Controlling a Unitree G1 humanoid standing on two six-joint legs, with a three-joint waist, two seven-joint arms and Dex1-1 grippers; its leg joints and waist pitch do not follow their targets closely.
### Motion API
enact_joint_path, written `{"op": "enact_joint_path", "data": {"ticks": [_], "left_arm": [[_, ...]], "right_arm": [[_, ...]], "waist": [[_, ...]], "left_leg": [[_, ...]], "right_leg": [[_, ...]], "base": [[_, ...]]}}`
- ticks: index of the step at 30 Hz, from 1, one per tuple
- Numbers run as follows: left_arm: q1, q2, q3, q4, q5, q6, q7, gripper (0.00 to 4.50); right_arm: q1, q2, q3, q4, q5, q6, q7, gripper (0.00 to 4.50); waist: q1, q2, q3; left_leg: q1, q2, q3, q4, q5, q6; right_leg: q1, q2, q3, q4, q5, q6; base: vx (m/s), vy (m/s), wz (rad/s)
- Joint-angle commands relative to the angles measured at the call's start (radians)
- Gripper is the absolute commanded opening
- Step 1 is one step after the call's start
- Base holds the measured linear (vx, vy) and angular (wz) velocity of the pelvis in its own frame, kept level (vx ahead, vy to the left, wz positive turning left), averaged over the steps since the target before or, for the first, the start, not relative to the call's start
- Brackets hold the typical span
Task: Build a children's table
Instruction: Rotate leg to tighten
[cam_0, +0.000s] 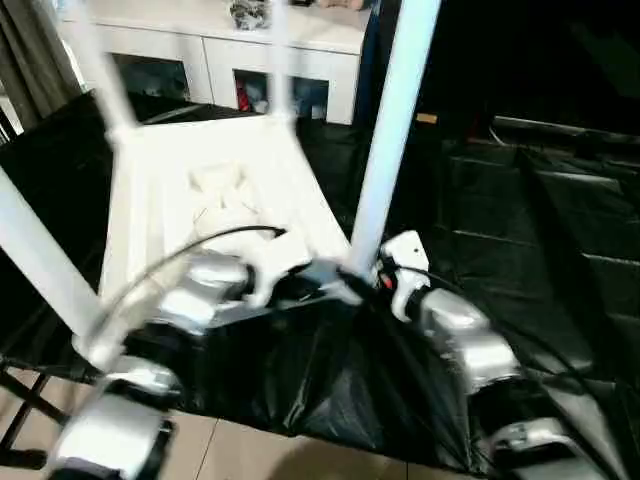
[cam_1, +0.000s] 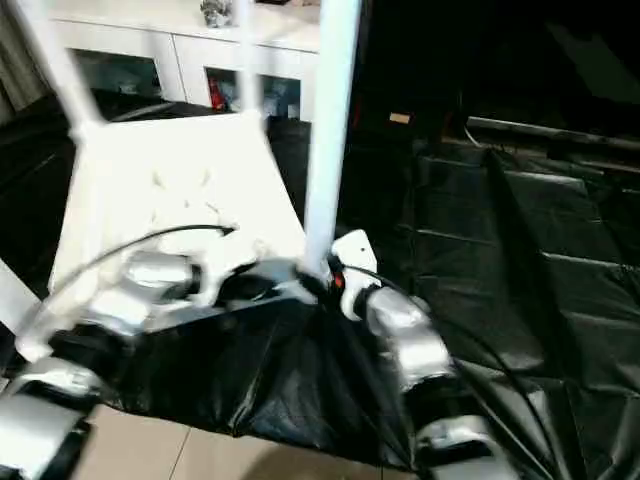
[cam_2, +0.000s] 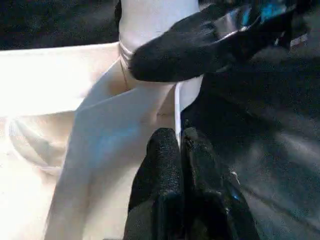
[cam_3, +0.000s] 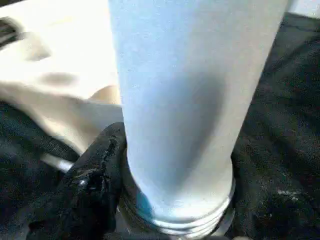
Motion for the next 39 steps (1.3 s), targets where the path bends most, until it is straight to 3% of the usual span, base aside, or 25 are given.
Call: {"op": "enact_joint_path", "data": {"ticks": [1,2,3,6,9,11,12,14,16,19,25,29,33,39], "left_arm": [[0.027,-0.080,-0.090,0.017,0.028,0.013,-0.008,0.00],[0.027,-0.080,-0.090,0.017,0.028,0.013,-0.008,0.00],[0.026,-0.083,-0.094,0.016,0.033,0.014,0.000,0.00],[0.025,-0.066,-0.090,0.005,0.035,0.014,-0.012,0.00],[0.030,-0.037,-0.084,-0.001,0.025,-0.016,-0.051,0.00],[0.039,-0.010,-0.084,-0.011,0.013,-0.051,-0.100,0.00],[0.041,-0.006,-0.086,-0.013,0.011,-0.061,-0.110,0.00],[0.052,0.022,-0.086,-0.025,-0.003,-0.075,-0.167,0.00],[0.054,0.060,-0.080,-0.028,-0.023,-0.099,-0.249,0.00],[0.053,0.078,-0.079,-0.024,-0.031,-0.112,-0.291,0.00],[0.043,0.134,-0.091,-0.006,-0.049,-0.144,-0.420,0.00],[0.035,0.152,-0.102,0.001,-0.046,-0.165,-0.449,0.00],[0.029,0.154,-0.103,0.014,-0.039,-0.176,-0.463,0.00],[0.033,0.140,-0.086,0.020,-0.042,-0.162,-0.416,0.00]], "right_arm": [[-0.020,0.062,0.077,0.050,-0.053,0.017,-0.033,2.66],[-0.020,0.062,0.077,0.050,-0.053,0.017,-0.033,2.66],[-0.025,0.063,0.093,0.049,-0.079,-0.009,-0.045,3.21],[-0.028,0.037,0.057,0.022,-0.042,-0.022,-0.002,3.41],[-0.033,-0.019,0.045,0.017,-0.023,-0.033,0.076,3.79],[-0.034,-0.063,0.038,0.008,0.000,-0.034,0.158,3.90],[-0.034,-0.069,0.038,0.007,0.004,-0.033,0.170,4.02],[-0.030,-0.106,0.037,-0.008,0.040,-0.010,0.278,4.15],[-0.014,-0.188,0.078,-0.037,0.045,-0.037,0.454,4.15],[-0.008,-0.222,0.099,-0.050,0.053,-0.033,0.539,4.15],[-0.020,-0.290,0.145,-0.058,0.062,-0.028,0.729,3.89],[-0.038,-0.299,0.156,-0.052,0.069,-0.028,0.772,3.51],[-0.044,-0.297,0.164,-0.050,0.068,-0.027,0.797,3.14],[-0.027,-0.265,0.141,-0.053,0.072,-0.017,0.725,2.79]], "waist": [[-0.001,0.007,-0.031],[-0.001,0.007,-0.031],[-0.001,0.008,-0.031],[0.001,0.006,-0.033],[0.004,0.007,-0.036],[0.008,0.009,-0.043],[0.012,0.009,-0.048],[0.012,0.006,-0.054],[0.015,0.007,-0.053],[0.030,0.010,-0.050],[0.036,0.011,-0.041],[0.036,0.010,-0.044],[0.036,0.010,-0.048],[0.037,0.010,-0.045]], "left_leg": [[0.001,0.023,-0.018,-0.075,-0.352,-0.003],[0.000,0.023,-0.019,-0.076,-0.357,-0.001],[0.001,0.024,-0.020,-0.076,-0.368,-0.001],[0.003,0.023,-0.019,-0.074,-0.363,0.006],[0.002,0.026,-0.014,-0.073,-0.332,0.016],[-0.002,0.027,-0.011,-0.069,-0.284,0.027],[-0.002,0.028,-0.008,-0.062,-0.239,0.042],[-0.016,0.024,-0.006,-0.055,-0.126,0.081],[-0.013,0.024,-0.004,-0.050,-0.105,0.107],[-0.009,0.028,0.000,-0.050,-0.121,0.112],[-0.003,0.034,-0.001,-0.059,-0.226,0.051],[-0.005,0.034,-0.003,-0.059,-0.213,0.045],[-0.007,0.032,-0.001,-0.054,-0.165,0.057],[-0.006,0.032,-0.002,-0.056,-0.183,0.050]], "right_leg": [[0.024,-0.076,0.045,-0.111,-0.465,-0.119],[0.024,-0.075,0.044,-0.111,-0.472,-0.115],[0.023,-0.076,0.044,-0.113,-0.488,-0.107],[0.023,-0.077,0.048,-0.114,-0.477,-0.108],[0.026,-0.071,0.048,-0.102,-0.346,-0.149],[0.035,-0.071,0.049,-0.090,-0.232,-0.182],[0.038,-0.072,0.050,-0.080,-0.137,-0.210],[0.055,-0.069,0.047,-0.056,0.073,-0.255],[0.056,-0.069,0.045,-0.053,0.119,-0.271],[0.056,-0.069,0.042,-0.056,0.077,-0.274],[0.047,-0.074,0.043,-0.073,-0.150,-0.239],[0.049,-0.073,0.043,-0.070,-0.139,-0.235],[0.051,-0.072,0.042,-0.061,-0.048,-0.253],[0.050,-0.072,0.041,-0.065,-0.092,-0.245]], "base": [[0.000,0.000,0.00],[0.000,0.000,0.00],[0.000,0.000,0.00],[0.000,0.000,0.00],[0.000,0.000,0.00],[0.000,0.000,0.00],[0.052,-0.001,0.08],[0.056,-0.005,0.04],[0.000,0.000,0.00],[0.000,0.000,0.00],[0.000,0.000,0.00],[0.000,0.000,0.00],[0.000,0.000,0.00],[0.000,0.000,0.00]]}}
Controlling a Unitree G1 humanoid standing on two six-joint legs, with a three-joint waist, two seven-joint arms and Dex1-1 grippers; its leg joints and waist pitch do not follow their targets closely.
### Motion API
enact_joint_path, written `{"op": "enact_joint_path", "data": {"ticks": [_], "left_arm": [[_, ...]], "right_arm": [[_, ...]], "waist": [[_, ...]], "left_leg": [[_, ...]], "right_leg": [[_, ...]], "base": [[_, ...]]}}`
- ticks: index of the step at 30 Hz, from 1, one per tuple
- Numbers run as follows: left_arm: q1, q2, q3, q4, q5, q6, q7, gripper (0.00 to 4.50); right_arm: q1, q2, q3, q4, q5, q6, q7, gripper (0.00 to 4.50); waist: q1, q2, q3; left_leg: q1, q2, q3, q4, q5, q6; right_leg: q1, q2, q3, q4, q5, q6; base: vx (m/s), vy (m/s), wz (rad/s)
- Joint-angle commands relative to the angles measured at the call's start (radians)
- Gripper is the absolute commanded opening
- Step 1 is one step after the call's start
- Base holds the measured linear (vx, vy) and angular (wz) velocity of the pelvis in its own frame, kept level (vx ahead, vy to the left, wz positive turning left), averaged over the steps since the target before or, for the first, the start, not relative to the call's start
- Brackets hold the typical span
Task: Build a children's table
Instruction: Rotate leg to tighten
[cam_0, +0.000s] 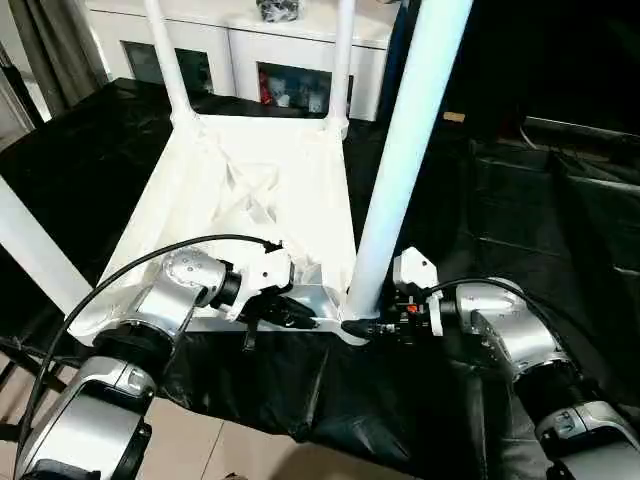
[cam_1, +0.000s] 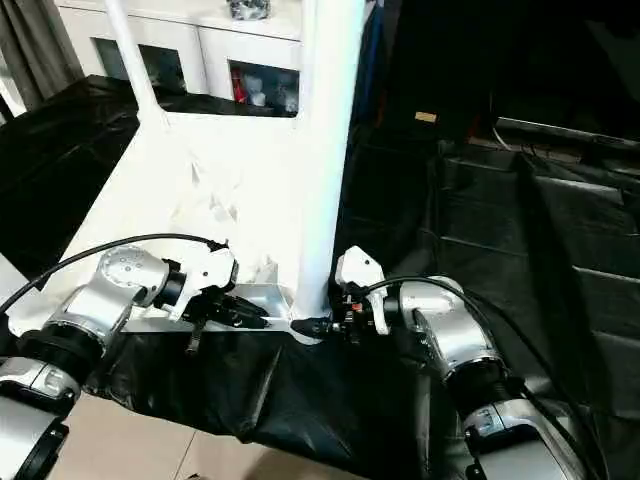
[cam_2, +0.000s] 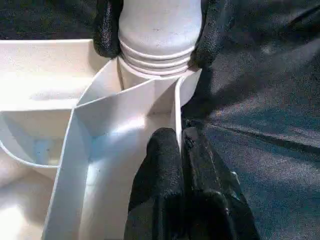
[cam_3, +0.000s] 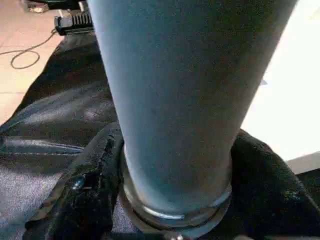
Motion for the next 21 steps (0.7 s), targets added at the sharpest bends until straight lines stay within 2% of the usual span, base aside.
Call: {"op": "enact_joint_path", "data": {"ticks": [1,2,4,5,7,8,9,10,12,15,17,19,20,21], "left_arm": [[0.018,-0.026,-0.036,0.020,0.036,0.035,0.057,0.00],[0.017,-0.031,-0.033,0.020,0.038,0.040,0.077,0.00],[0.018,-0.074,-0.016,0.013,0.039,0.097,0.170,0.00],[0.018,-0.088,-0.015,0.013,0.047,0.106,0.205,0.00],[0.024,-0.135,-0.018,0.000,0.060,0.136,0.278,0.00],[0.026,-0.146,-0.018,-0.003,0.063,0.143,0.295,0.00],[0.028,-0.159,-0.019,-0.007,0.066,0.151,0.315,0.00],[0.033,-0.193,-0.029,-0.014,0.073,0.168,0.344,0.00],[0.036,-0.222,-0.041,-0.011,0.090,0.177,0.383,0.00],[0.037,-0.243,-0.059,-0.005,0.111,0.180,0.424,0.00],[0.035,-0.247,-0.062,-0.005,0.118,0.188,0.438,0.00],[0.032,-0.241,-0.058,-0.006,0.119,0.187,0.439,0.00],[0.032,-0.231,-0.057,-0.011,0.119,0.184,0.434,0.00],[0.031,-0.219,-0.054,-0.014,0.118,0.177,0.426,0.00]], "right_arm": [[0.011,0.034,-0.033,0.011,-0.013,0.000,-0.131,2.76],[0.012,0.041,-0.039,0.016,-0.021,-0.003,-0.163,2.76],[0.012,0.092,-0.085,0.049,-0.052,0.002,-0.377,2.73],[0.014,0.109,-0.100,0.053,-0.052,0.010,-0.429,2.73],[0.017,0.164,-0.143,0.063,-0.047,0.037,-0.581,2.72],[0.018,0.177,-0.151,0.065,-0.046,0.043,-0.612,2.72],[0.019,0.192,-0.161,0.067,-0.044,0.052,-0.647,2.72],[0.028,0.231,-0.160,0.069,-0.059,0.049,-0.718,2.72],[0.034,0.274,-0.152,0.074,-0.073,0.049,-0.779,2.72],[0.032,0.319,-0.125,0.083,-0.119,0.039,-0.863,2.72],[0.028,0.319,-0.089,0.082,-0.164,0.005,-0.879,2.72],[0.020,0.308,-0.104,0.080,-0.152,-0.019,-0.868,3.28],[0.014,0.297,-0.120,0.080,-0.135,-0.022,-0.852,3.28],[0.009,0.279,-0.132,0.078,-0.118,-0.025,-0.820,3.51]], "waist": [[0.002,0.004,-0.046],[0.001,0.004,-0.045],[-0.007,0.003,-0.041],[-0.013,0.000,-0.040],[-0.021,-0.001,-0.040],[-0.024,0.001,-0.040],[-0.024,0.000,-0.041],[-0.030,0.001,-0.042],[-0.030,0.001,-0.043],[-0.030,0.005,-0.044],[-0.032,0.004,-0.042],[-0.032,0.005,-0.041],[-0.031,0.004,-0.041],[-0.031,0.005,-0.042]], "left_leg": [[0.003,0.029,-0.003,-0.060,-0.195,0.039],[0.003,0.030,-0.004,-0.062,-0.203,0.033],[0.007,0.028,-0.008,-0.068,-0.242,0.005],[0.004,0.025,-0.012,-0.070,-0.254,-0.005],[0.000,0.025,-0.015,-0.073,-0.258,-0.009],[0.004,0.026,-0.015,-0.074,-0.261,-0.012],[0.005,0.025,-0.015,-0.072,-0.261,-0.011],[0.000,0.024,-0.014,-0.072,-0.256,-0.006],[0.003,0.024,-0.012,-0.070,-0.250,-0.002],[0.000,0.022,-0.012,-0.070,-0.234,0.003],[0.002,0.021,-0.011,-0.071,-0.253,0.003],[0.002,0.022,-0.012,-0.072,-0.270,0.003],[0.003,0.022,-0.012,-0.072,-0.280,0.006],[0.003,0.023,-0.013,-0.071,-0.281,0.008]], "right_leg": [[0.051,-0.073,0.042,-0.072,-0.124,-0.233],[0.050,-0.075,0.043,-0.073,-0.144,-0.229],[0.045,-0.078,0.045,-0.085,-0.263,-0.199],[0.046,-0.079,0.044,-0.090,-0.320,-0.181],[0.046,-0.077,0.042,-0.093,-0.364,-0.154],[0.041,-0.077,0.045,-0.096,-0.358,-0.152],[0.041,-0.076,0.045,-0.096,-0.352,-0.153],[0.041,-0.077,0.046,-0.094,-0.331,-0.158],[0.039,-0.075,0.047,-0.094,-0.298,-0.164],[0.041,-0.073,0.047,-0.091,-0.262,-0.166],[0.040,-0.072,0.046,-0.094,-0.278,-0.162],[0.039,-0.073,0.047,-0.097,-0.298,-0.155],[0.038,-0.073,0.048,-0.098,-0.309,-0.152],[0.038,-0.072,0.048,-0.097,-0.302,-0.154]], "base": [[0.000,0.000,0.00],[0.000,0.000,0.00],[0.000,0.000,0.00],[0.000,0.000,0.00],[0.000,0.000,0.00],[0.000,0.000,0.00],[0.000,0.000,0.00],[0.000,0.000,0.00],[0.000,0.000,0.00],[0.000,0.000,0.00],[0.000,0.000,0.00],[0.000,0.000,0.00],[0.000,0.000,0.00],[0.000,0.000,0.00]]}}
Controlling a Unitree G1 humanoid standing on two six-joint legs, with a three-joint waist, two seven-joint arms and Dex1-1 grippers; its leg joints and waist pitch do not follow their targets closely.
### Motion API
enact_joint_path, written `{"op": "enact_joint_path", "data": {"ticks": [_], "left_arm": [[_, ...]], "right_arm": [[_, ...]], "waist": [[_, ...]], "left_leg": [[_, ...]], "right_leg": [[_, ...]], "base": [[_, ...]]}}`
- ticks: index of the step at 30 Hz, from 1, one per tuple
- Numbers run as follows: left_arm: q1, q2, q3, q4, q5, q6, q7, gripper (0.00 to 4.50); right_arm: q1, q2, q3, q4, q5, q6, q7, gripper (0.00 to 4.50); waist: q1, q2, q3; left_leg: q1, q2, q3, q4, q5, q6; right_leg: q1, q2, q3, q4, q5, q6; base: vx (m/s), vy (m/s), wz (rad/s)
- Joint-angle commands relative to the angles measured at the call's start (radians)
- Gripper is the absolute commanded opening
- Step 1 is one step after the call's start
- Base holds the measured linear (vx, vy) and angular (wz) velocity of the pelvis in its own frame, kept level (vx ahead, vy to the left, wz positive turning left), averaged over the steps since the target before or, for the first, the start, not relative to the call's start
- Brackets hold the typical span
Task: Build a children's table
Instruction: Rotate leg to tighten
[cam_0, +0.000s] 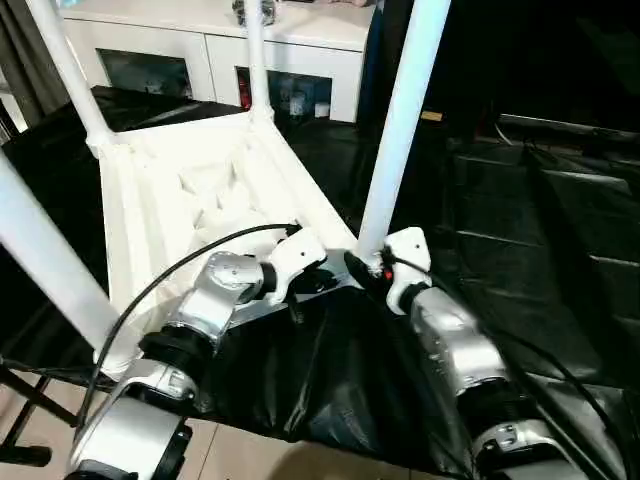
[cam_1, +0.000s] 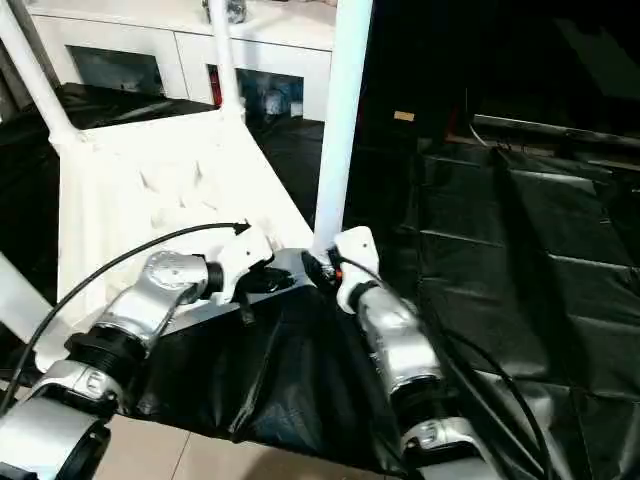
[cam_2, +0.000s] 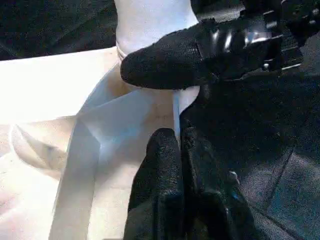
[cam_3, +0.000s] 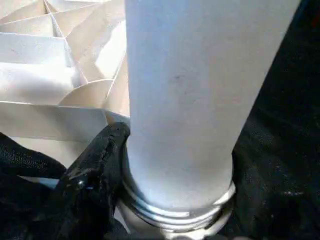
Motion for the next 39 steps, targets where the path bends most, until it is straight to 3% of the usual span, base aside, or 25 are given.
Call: {"op": "enact_joint_path", "data": {"ticks": [1,3,6,8,9,12,16,21,28,34,36,38,39], "left_arm": [[0.038,-0.026,-0.088,0.016,0.021,-0.011,-0.066,0.00],[0.043,0.002,-0.081,0.009,0.012,-0.032,-0.108,0.00],[0.048,0.035,-0.072,0.011,-0.008,-0.064,-0.174,0.00],[0.052,0.051,-0.064,0.011,-0.024,-0.077,-0.212,0.00],[0.053,0.064,-0.059,0.012,-0.035,-0.082,-0.239,0.00],[0.055,0.098,-0.056,0.019,-0.055,-0.113,-0.304,0.00],[0.052,0.134,-0.061,0.032,-0.063,-0.146,-0.365,0.00],[0.048,0.163,-0.071,0.030,-0.074,-0.159,-0.437,0.00],[0.039,0.181,-0.083,0.041,-0.073,-0.177,-0.496,0.00],[0.037,0.168,-0.072,0.047,-0.068,-0.162,-0.435,0.00],[0.035,0.146,-0.058,0.052,-0.055,-0.126,-0.337,0.00],[0.036,0.132,-0.051,0.051,-0.052,-0.109,-0.299,0.00],[0.043,0.105,-0.048,0.039,-0.044,-0.085,-0.246,0.00]], "right_arm": [[-0.025,-0.018,0.019,0.020,0.008,0.004,0.068,3.51],[-0.028,-0.053,0.010,0.007,0.049,0.014,0.177,3.68],[-0.033,-0.105,0.018,-0.002,0.066,0.028,0.290,4.04],[-0.033,-0.134,0.030,-0.010,0.076,0.031,0.367,4.04],[-0.029,-0.163,0.050,-0.021,0.081,0.030,0.443,4.04],[-0.019,-0.222,0.094,-0.043,0.091,0.027,0.599,4.04],[-0.018,-0.265,0.120,-0.054,0.103,0.031,0.716,3.88],[-0.026,-0.288,0.141,-0.054,0.114,0.030,0.815,3.48],[-0.054,-0.290,0.172,-0.031,0.110,0.023,0.890,2.85],[-0.031,-0.264,0.153,-0.041,0.106,0.036,0.816,2.72],[-0.007,-0.231,0.135,-0.032,0.059,0.016,0.648,2.71],[-0.001,-0.212,0.122,-0.022,0.036,0.009,0.556,2.70],[0.005,-0.172,0.090,-0.005,0.020,0.022,0.411,2.70]], "waist": [[0.002,0.005,-0.041],[0.009,0.006,-0.045],[0.013,0.005,-0.053],[0.015,0.006,-0.052],[0.014,0.001,-0.050],[0.020,0.001,-0.046],[0.028,0.001,-0.045],[0.032,0.002,-0.050],[0.033,0.004,-0.049],[0.034,0.004,-0.049],[0.032,0.004,-0.042],[0.025,0.001,-0.035],[0.021,-0.001,-0.037]], "left_leg": [[0.001,0.024,-0.011,-0.069,-0.279,0.017],[0.007,0.025,-0.005,-0.063,-0.257,0.029],[-0.005,0.024,-0.004,-0.055,-0.144,0.067],[-0.003,0.023,-0.004,-0.054,-0.138,0.081],[-0.004,0.022,-0.002,-0.053,-0.157,0.084],[-0.001,0.028,-0.002,-0.057,-0.191,0.075],[0.000,0.031,-0.002,-0.058,-0.198,0.060],[-0.002,0.030,-0.001,-0.054,-0.166,0.068],[-0.001,0.031,-0.002,-0.056,-0.175,0.059],[0.000,0.031,-0.001,-0.056,-0.175,0.053],[0.002,0.030,-0.003,-0.060,-0.205,0.040],[0.009,0.027,-0.008,-0.067,-0.276,0.008],[0.008,0.026,-0.010,-0.069,-0.281,0.003]], "right_leg": [[0.039,-0.072,0.047,-0.095,-0.290,-0.161],[0.036,-0.071,0.050,-0.091,-0.216,-0.185],[0.054,-0.068,0.046,-0.060,0.032,-0.244],[0.055,-0.069,0.044,-0.060,0.047,-0.256],[0.057,-0.070,0.043,-0.064,0.015,-0.258],[0.054,-0.071,0.044,-0.072,-0.083,-0.243],[0.052,-0.072,0.043,-0.072,-0.123,-0.230],[0.054,-0.071,0.042,-0.063,-0.058,-0.247],[0.053,-0.071,0.040,-0.065,-0.083,-0.248],[0.052,-0.072,0.040,-0.064,-0.084,-0.248],[0.047,-0.074,0.040,-0.073,-0.152,-0.234],[0.040,-0.078,0.042,-0.092,-0.338,-0.185],[0.041,-0.079,0.043,-0.094,-0.372,-0.171]], "base": [[0.000,0.000,0.00],[0.000,0.000,0.00],[0.000,0.000,0.00],[0.000,0.000,0.00],[0.000,0.000,0.00],[0.000,0.000,0.00],[0.000,0.000,0.00],[0.000,0.000,0.00],[0.000,0.000,0.00],[0.000,0.000,0.00],[0.000,0.000,0.00],[0.000,0.000,0.00],[0.000,0.000,0.00]]}}
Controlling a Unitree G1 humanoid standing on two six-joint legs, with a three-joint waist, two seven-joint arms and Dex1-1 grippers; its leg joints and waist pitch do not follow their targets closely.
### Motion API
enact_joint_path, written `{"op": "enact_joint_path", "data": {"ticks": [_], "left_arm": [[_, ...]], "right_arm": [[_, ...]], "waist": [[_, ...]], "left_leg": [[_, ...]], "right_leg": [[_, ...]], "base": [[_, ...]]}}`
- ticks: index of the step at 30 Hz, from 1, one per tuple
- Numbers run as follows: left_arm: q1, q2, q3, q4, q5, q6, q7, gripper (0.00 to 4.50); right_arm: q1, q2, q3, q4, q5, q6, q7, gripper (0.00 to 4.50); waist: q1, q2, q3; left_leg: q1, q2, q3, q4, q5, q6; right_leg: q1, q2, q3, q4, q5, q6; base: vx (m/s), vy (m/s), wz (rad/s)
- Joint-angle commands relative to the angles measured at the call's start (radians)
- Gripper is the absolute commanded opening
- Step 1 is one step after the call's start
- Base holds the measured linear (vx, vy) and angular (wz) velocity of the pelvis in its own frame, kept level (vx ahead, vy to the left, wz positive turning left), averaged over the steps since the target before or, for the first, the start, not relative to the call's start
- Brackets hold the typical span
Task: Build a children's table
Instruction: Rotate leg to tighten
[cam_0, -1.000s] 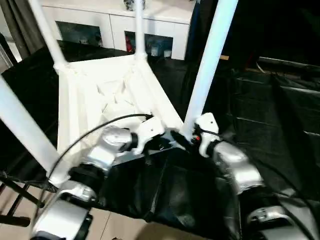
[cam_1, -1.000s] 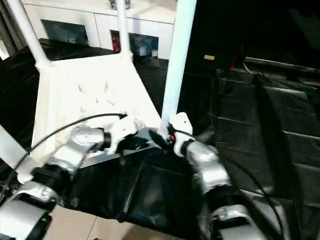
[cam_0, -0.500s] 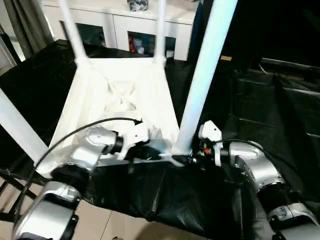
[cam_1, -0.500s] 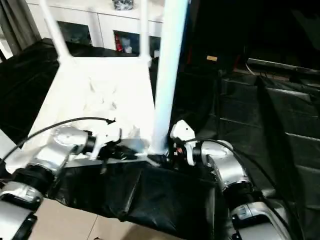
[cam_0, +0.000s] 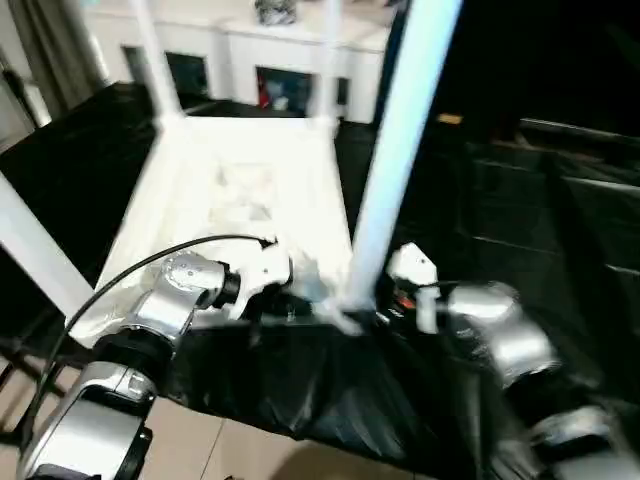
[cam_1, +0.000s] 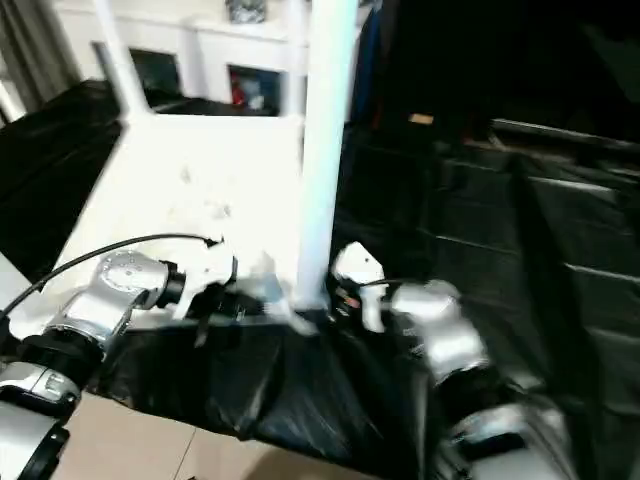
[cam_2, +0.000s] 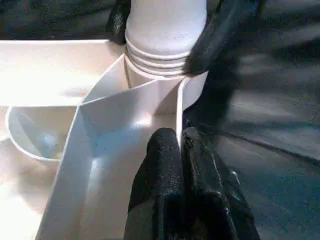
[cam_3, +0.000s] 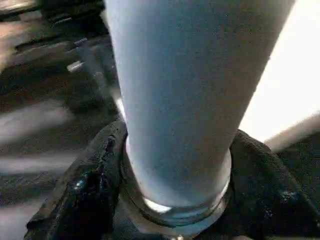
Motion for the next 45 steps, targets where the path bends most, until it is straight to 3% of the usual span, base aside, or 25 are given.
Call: {"op": "enact_joint_path", "data": {"ticks": [1,4,7,11,13,15,18,19,20,23,27,29,31,34,40,45], "left_arm": [[0.026,-0.075,-0.035,0.002,0.046,0.065,0.106,0.00],[0.033,-0.117,-0.042,-0.015,0.058,0.093,0.160,0.00],[0.034,-0.164,-0.053,-0.020,0.069,0.117,0.208,0.00],[0.027,-0.214,-0.077,-0.021,0.084,0.138,0.260,0.00],[0.022,-0.213,-0.082,-0.021,0.092,0.135,0.265,0.00],[0.020,-0.211,-0.081,-0.021,0.096,0.134,0.265,0.00],[0.024,-0.168,-0.083,-0.033,0.099,0.113,0.221,0.00],[0.027,-0.146,-0.084,-0.039,0.099,0.104,0.195,0.00],[0.032,-0.127,-0.085,-0.043,0.095,0.084,0.164,0.00],[0.039,-0.094,-0.085,-0.050,0.089,0.063,0.117,0.00],[0.045,-0.039,-0.094,-0.053,0.078,0.036,0.014,0.00],[0.042,-0.016,-0.103,-0.049,0.076,0.015,-0.023,0.00],[0.038,0.007,-0.113,-0.044,0.075,-0.011,-0.062,0.00],[0.037,0.027,-0.123,-0.041,0.077,-0.034,-0.089,0.00],[0.029,0.048,-0.125,-0.032,0.074,-0.050,-0.135,0.00],[0.025,0.049,-0.122,-0.024,0.068,-0.056,-0.147,0.00]], "right_arm": [[0.010,0.062,-0.041,0.046,-0.055,0.031,-0.275,2.70],[0.018,0.109,-0.059,0.052,-0.066,0.049,-0.391,2.70],[0.020,0.162,-0.061,0.057,-0.078,0.057,-0.478,2.70],[0.016,0.225,-0.037,0.054,-0.103,0.050,-0.547,2.70],[0.011,0.217,-0.037,0.048,-0.105,0.019,-0.538,3.26],[0.007,0.209,-0.044,0.048,-0.101,0.010,-0.535,3.39],[-0.013,0.140,-0.068,0.053,-0.079,-0.010,-0.481,3.73],[-0.022,0.108,-0.067,0.060,-0.076,-0.020,-0.436,3.73],[-0.024,0.081,-0.063,0.060,-0.064,-0.022,-0.368,3.82],[-0.017,0.029,-0.028,0.047,-0.054,-0.022,-0.229,3.92],[0.000,-0.038,0.016,0.002,-0.026,-0.017,-0.021,3.92],[0.000,-0.059,0.025,-0.017,0.003,0.000,0.066,3.92],[-0.008,-0.076,0.031,-0.024,0.028,0.015,0.142,3.58],[-0.020,-0.086,0.039,-0.018,0.039,0.021,0.197,3.53],[-0.040,-0.095,0.055,0.001,0.038,0.016,0.247,2.93],[-0.032,-0.093,0.054,-0.017,0.052,0.035,0.277,2.76]], "waist": [[-0.003,0.003,-0.037],[-0.015,0.000,-0.036],[-0.018,0.003,-0.037],[-0.017,0.003,-0.038],[-0.018,0.004,-0.039],[-0.017,0.006,-0.040],[-0.007,0.008,-0.048],[-0.004,0.008,-0.048],[-0.002,0.007,-0.052],[0.002,0.005,-0.055],[0.003,0.002,-0.051],[0.008,0.004,-0.046],[0.011,0.005,-0.046],[0.012,0.006,-0.047],[0.012,0.001,-0.051],[0.014,0.003,-0.051]], "left_leg": [[0.002,0.027,-0.014,-0.073,-0.285,-0.009],[0.003,0.023,-0.019,-0.075,-0.319,-0.012],[0.005,0.023,-0.016,-0.072,-0.318,0.002],[0.001,0.022,-0.015,-0.074,-0.298,0.003],[0.000,0.022,-0.014,-0.073,-0.300,0.006],[0.000,0.022,-0.014,-0.073,-0.297,0.009],[0.011,0.024,-0.005,-0.063,-0.265,0.023],[0.006,0.024,-0.003,-0.061,-0.235,0.033],[-0.005,0.023,-0.004,-0.059,-0.193,0.043],[-0.007,0.022,-0.004,-0.053,-0.128,0.077],[-0.004,0.024,-0.002,-0.054,-0.159,0.088],[-0.002,0.029,-0.002,-0.059,-0.197,0.077],[0.000,0.032,-0.002,-0.060,-0.213,0.064],[0.001,0.032,-0.003,-0.061,-0.222,0.049],[-0.003,0.029,-0.002,-0.056,-0.165,0.055],[-0.002,0.029,-0.002,-0.056,-0.166,0.059]], "right_leg": [[0.036,-0.079,0.043,-0.097,-0.397,-0.158],[0.032,-0.078,0.041,-0.107,-0.473,-0.123],[0.022,-0.076,0.046,-0.109,-0.442,-0.127],[0.027,-0.073,0.045,-0.104,-0.381,-0.136],[0.028,-0.073,0.046,-0.103,-0.361,-0.139],[0.029,-0.073,0.046,-0.101,-0.342,-0.143],[0.026,-0.070,0.051,-0.093,-0.220,-0.183],[0.030,-0.067,0.051,-0.085,-0.150,-0.203],[0.043,-0.068,0.049,-0.074,-0.078,-0.217],[0.052,-0.066,0.046,-0.059,0.066,-0.243],[0.052,-0.070,0.045,-0.065,0.009,-0.248],[0.049,-0.068,0.043,-0.072,-0.076,-0.240],[0.047,-0.070,0.043,-0.073,-0.112,-0.234],[0.046,-0.072,0.043,-0.074,-0.139,-0.229],[0.049,-0.071,0.043,-0.064,-0.064,-0.243],[0.049,-0.071,0.042,-0.064,-0.059,-0.247]], "base": [[0.000,0.000,0.00],[0.000,0.000,0.00],[0.000,0.000,0.00],[0.000,0.000,0.00],[0.000,0.000,0.00],[0.000,0.000,0.00],[0.000,0.000,0.00],[0.000,0.000,0.00],[0.000,0.000,0.00],[0.000,0.000,0.00],[0.000,0.000,0.00],[0.000,0.000,0.00],[0.000,0.000,0.00],[0.000,0.000,0.00],[0.000,0.000,0.00],[0.000,0.000,0.00]]}}
